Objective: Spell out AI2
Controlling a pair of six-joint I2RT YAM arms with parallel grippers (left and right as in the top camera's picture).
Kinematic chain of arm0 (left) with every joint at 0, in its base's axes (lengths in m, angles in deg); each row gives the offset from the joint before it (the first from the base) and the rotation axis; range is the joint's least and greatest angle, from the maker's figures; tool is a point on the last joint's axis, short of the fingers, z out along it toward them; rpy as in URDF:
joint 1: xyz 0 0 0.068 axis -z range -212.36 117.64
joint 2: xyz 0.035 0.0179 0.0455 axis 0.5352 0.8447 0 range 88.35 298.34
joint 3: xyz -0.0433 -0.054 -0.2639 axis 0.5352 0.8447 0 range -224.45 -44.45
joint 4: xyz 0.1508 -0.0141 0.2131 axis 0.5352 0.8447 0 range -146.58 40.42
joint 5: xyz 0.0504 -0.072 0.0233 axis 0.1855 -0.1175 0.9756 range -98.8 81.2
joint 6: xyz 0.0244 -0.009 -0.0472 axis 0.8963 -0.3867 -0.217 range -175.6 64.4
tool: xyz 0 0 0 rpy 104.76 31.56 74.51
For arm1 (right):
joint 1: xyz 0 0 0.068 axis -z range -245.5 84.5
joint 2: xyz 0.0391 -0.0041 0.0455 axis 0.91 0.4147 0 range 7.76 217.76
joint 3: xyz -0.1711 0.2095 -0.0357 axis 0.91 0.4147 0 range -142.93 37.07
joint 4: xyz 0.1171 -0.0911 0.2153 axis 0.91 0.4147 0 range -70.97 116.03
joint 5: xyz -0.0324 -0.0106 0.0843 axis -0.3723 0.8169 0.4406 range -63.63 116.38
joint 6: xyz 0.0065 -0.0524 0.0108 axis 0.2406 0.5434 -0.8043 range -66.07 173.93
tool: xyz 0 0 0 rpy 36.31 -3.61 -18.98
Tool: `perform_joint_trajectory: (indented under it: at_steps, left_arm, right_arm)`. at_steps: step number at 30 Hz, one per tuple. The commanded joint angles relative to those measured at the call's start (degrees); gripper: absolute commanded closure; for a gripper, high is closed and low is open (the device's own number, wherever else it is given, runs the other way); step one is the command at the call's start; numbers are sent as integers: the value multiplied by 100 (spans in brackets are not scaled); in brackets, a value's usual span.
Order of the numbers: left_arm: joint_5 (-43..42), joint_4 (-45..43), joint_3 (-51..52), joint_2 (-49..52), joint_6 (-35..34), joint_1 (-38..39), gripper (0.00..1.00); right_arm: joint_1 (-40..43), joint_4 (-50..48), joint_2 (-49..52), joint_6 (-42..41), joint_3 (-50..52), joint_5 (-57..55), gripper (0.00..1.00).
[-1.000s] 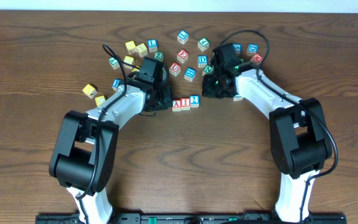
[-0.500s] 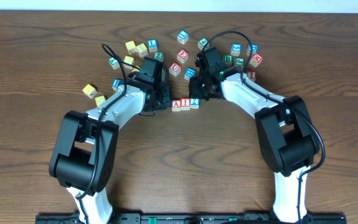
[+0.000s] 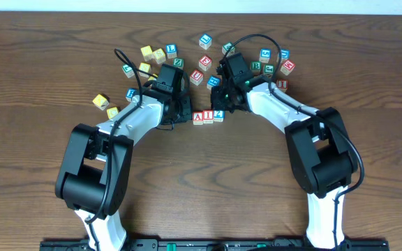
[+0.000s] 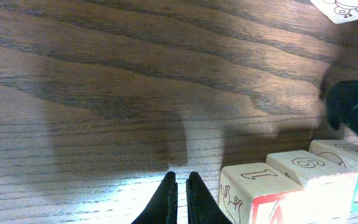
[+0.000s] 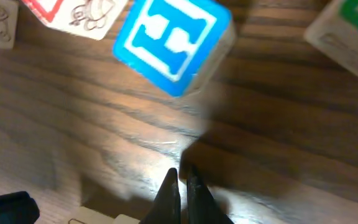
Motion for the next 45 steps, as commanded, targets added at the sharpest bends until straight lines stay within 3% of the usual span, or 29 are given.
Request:
perform_joint_trajectory:
  at_steps: [1,45]
  left_arm:
    - [59,22,46,79,-50,-17,93]
    - [103,59,46,79,-50,-17,92]
  right_arm:
    - [-155,-33,42,291,-74,-4,99]
    - [-348,-188,42,284,-72,122,97]
